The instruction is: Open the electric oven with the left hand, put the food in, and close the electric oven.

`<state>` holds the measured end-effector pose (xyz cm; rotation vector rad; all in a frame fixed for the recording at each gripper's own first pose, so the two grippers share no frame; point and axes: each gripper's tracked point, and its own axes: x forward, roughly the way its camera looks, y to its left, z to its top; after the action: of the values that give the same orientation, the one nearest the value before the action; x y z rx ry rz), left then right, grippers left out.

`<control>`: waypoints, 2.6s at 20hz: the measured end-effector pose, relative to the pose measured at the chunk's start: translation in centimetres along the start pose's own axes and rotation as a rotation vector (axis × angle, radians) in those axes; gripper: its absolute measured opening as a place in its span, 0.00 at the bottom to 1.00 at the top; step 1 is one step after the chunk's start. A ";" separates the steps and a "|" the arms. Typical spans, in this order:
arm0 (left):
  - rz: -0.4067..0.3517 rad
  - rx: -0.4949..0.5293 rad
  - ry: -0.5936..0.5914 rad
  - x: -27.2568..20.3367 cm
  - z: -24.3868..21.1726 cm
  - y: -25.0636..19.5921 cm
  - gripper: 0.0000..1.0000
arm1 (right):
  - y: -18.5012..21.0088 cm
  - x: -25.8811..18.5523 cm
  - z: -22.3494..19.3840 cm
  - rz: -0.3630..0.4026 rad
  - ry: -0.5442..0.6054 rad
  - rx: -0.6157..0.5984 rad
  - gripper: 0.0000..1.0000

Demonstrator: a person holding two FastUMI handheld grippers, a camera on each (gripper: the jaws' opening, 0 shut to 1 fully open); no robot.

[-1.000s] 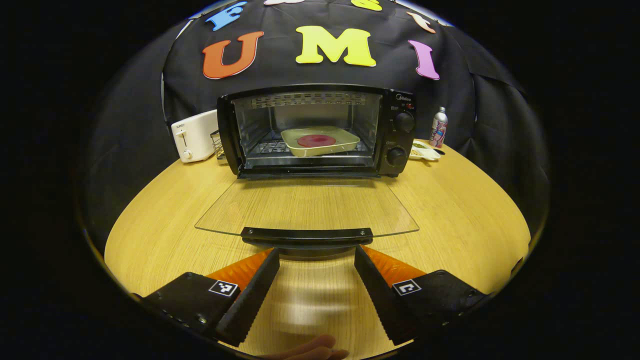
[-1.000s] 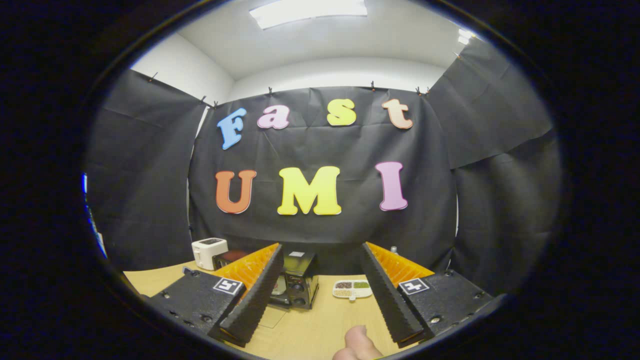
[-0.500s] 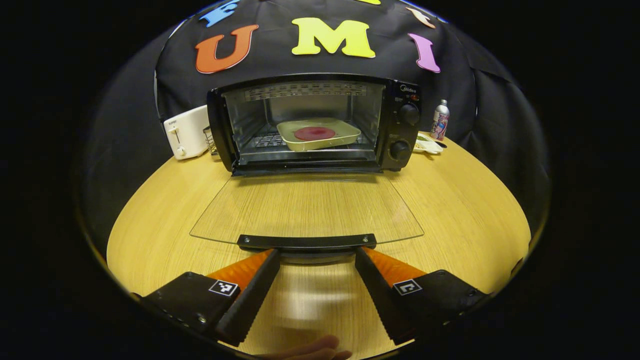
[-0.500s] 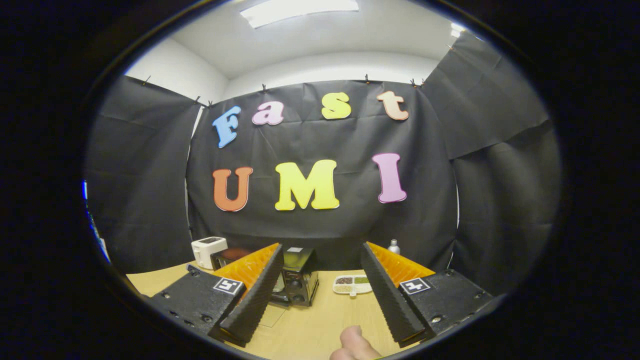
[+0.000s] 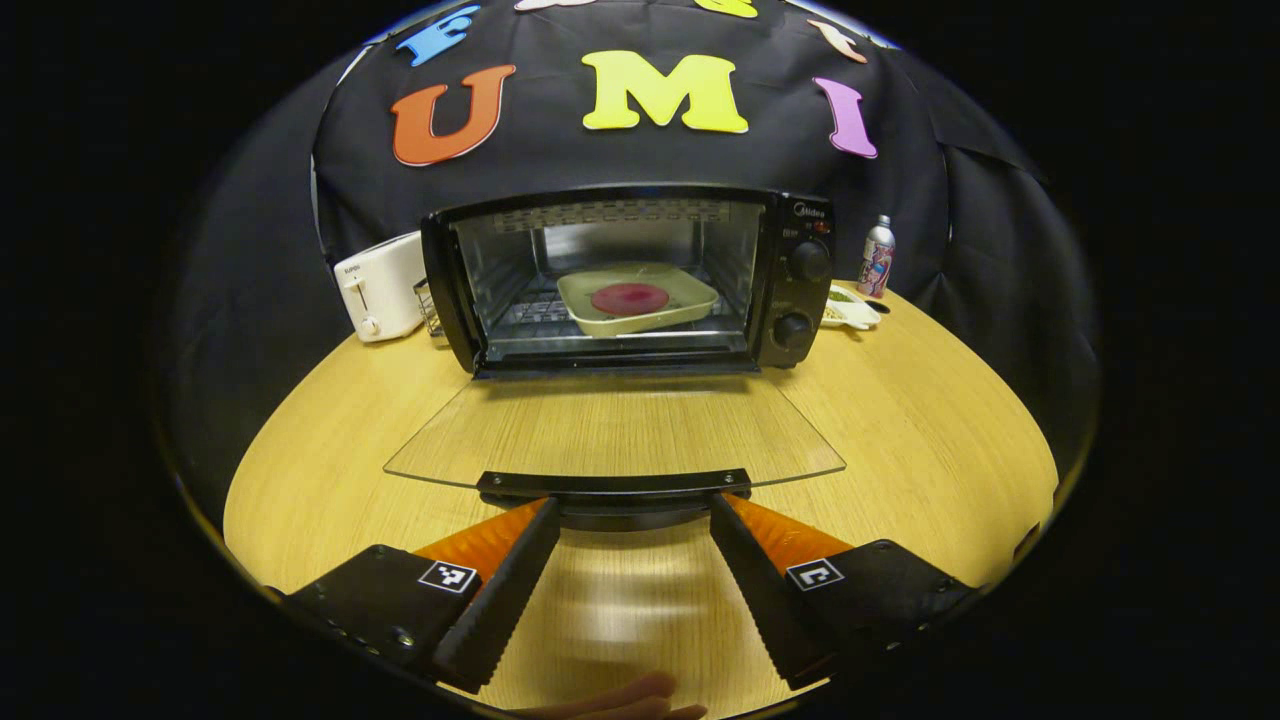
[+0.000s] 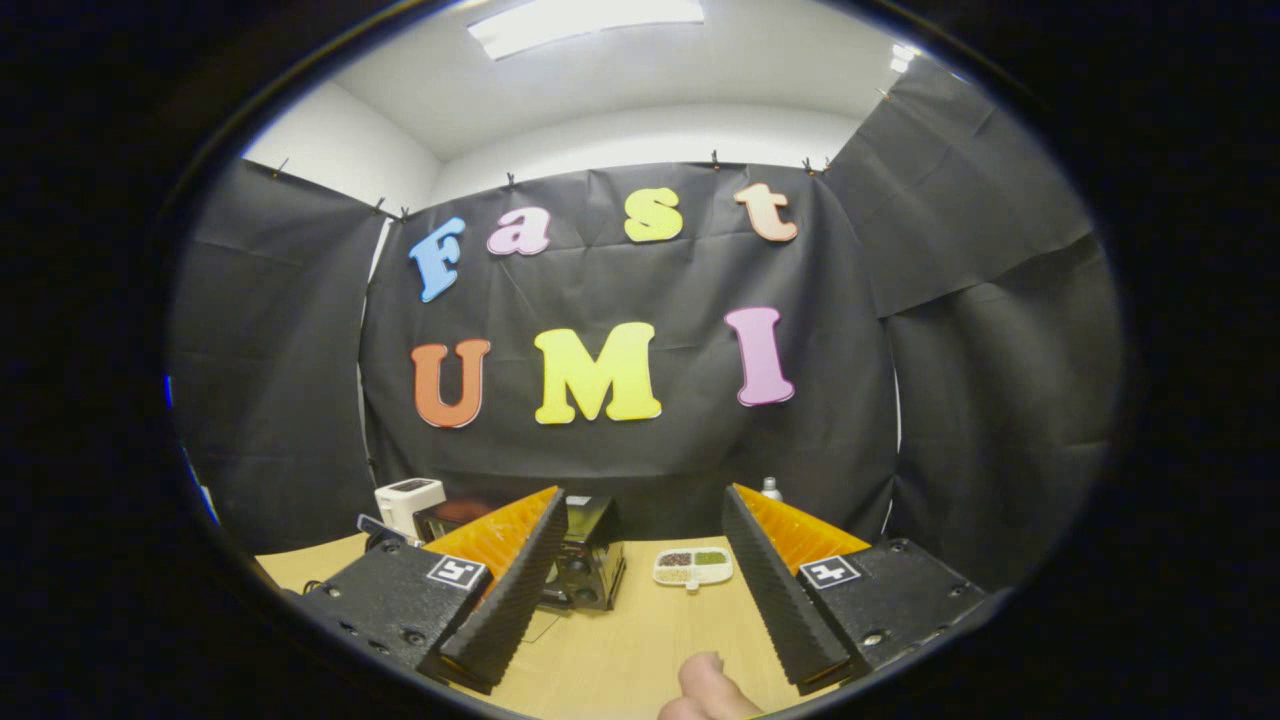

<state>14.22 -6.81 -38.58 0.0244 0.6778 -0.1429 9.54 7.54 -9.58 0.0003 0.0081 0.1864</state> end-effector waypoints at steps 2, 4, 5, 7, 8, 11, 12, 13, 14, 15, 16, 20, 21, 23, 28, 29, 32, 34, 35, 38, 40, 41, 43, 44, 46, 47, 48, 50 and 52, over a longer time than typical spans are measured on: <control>0.000 0.006 -0.008 -0.1 0.8 0.0 0.96 | 0.1 -0.3 0.1 0.003 0.004 0.005 0.98; -0.001 0.003 -0.012 -0.3 1.3 0.1 0.96 | -0.3 -0.4 0.0 -0.006 0.005 0.013 0.97; -0.001 0.008 -0.019 -0.5 1.8 0.1 0.96 | -0.5 -0.4 0.0 -0.014 0.004 0.018 0.97; -0.001 0.022 -0.049 -0.6 3.1 0.2 0.96 | -0.9 -0.4 -0.3 -0.023 0.012 0.030 0.97; -0.001 0.024 -0.058 -0.6 3.6 0.3 0.96 | -1.0 -0.5 -0.5 -0.029 0.019 0.033 0.97; -0.001 0.036 -0.069 -0.9 5.0 0.5 0.97 | -2.0 -1.0 -0.2 -0.052 0.024 0.045 0.97; 0.000 0.046 -0.072 -0.8 5.6 0.5 0.96 | -2.3 -1.2 0.0 -0.060 0.023 0.049 0.97; 0.003 0.053 -0.071 -0.8 5.9 0.6 0.96 | -2.7 -1.4 -0.1 -0.068 0.020 0.053 0.97; 0.005 0.060 -0.072 -0.9 6.4 0.6 0.96 | -3.1 -1.7 0.1 -0.077 0.018 0.060 0.97; 0.007 0.066 -0.073 -0.9 6.7 0.6 0.96 | -3.4 -2.1 0.3 -0.086 0.017 0.068 0.97; 0.009 0.071 -0.073 -0.9 7.0 0.6 0.96 | -3.9 -2.4 0.3 -0.095 0.016 0.075 0.97; 0.020 0.066 -0.098 -1.0 8.7 0.4 0.97 | -5.8 -3.4 0.5 -0.135 0.018 0.100 0.96; 0.024 0.078 -0.113 -0.8 9.4 0.6 0.98 | -6.0 -3.6 0.6 -0.136 0.021 0.107 0.96; 0.029 0.098 -0.135 -0.6 10.7 0.7 0.98 | -6.1 -4.2 1.0 -0.134 0.021 0.116 0.96; 0.049 0.107 -0.189 0.9 14.9 1.1 0.98 | -5.1 -5.8 2.3 -0.124 0.003 0.063 0.96; 0.060 0.106 -0.202 1.2 15.6 1.4 0.98 | -4.7 -6.0 2.6 -0.118 0.001 0.050 0.96; 0.068 0.042 -0.201 3.2 16.5 1.9 0.95 | -4.0 -7.2 3.4 -0.107 -0.001 0.017 0.96; 0.098 0.026 -0.189 3.5 16.4 2.9 0.95 | -3.9 -7.8 4.2 -0.111 -0.012 0.001 0.96; 0.101 0.015 -0.193 3.2 16.6 3.2 0.95 | -3.8 -8.2 4.4 -0.113 -0.016 -0.007 0.96; 0.059 -0.029 -0.222 1.0 16.9 2.6 0.95 | -3.7 -9.1 5.0 -0.119 -0.023 -0.026 0.96; 0.069 -0.032 -0.240 -1.3 16.8 3.6 0.95 | -3.4 -9.7 5.3 -0.118 -0.025 -0.030 0.96; 0.072 -0.029 -0.257 -2.3 16.9 3.1 0.95 | -3.3 -10.1 5.3 -0.118 -0.024 -0.032 0.96; 0.060 -0.033 -0.297 -4.9 17.7 3.1 0.95 | -3.1 -10.8 5.6 -0.119 -0.027 -0.031 0.96; 0.061 -0.033 -0.314 -6.2 18.2 3.2 0.95 | -3.1 -11.1 5.8 -0.124 -0.031 -0.028 0.96; 0.069 -0.028 -0.347 -9.3 19.0 4.2 0.95 | -3.3 -11.8 5.9 -0.136 -0.033 -0.025 0.96; 0.070 -0.026 -0.363 -10.7 19.4 4.1 0.95 | -3.3 -12.0 5.8 -0.140 -0.031 -0.025 0.96; 0.069 -0.023 -0.385 -12.4 20.0 4.0 0.95 | -3.4 -12.3 5.8 -0.142 -0.029 -0.025 0.96; 0.071 -0.018 -0.428 -15.6 21.0 3.7 0.95 | -3.5 -12.7 6.0 -0.147 -0.031 -0.016 1.00; 0.052 -0.011 -0.472 -18.9 21.6 2.8 0.95 | -4.0 -12.9 6.1 -0.156 -0.031 -0.012 0.96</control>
<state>13.48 -3.18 -9.98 -0.0026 0.2069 -0.0896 -2.35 1.24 -3.40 -0.0094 -0.0242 0.0301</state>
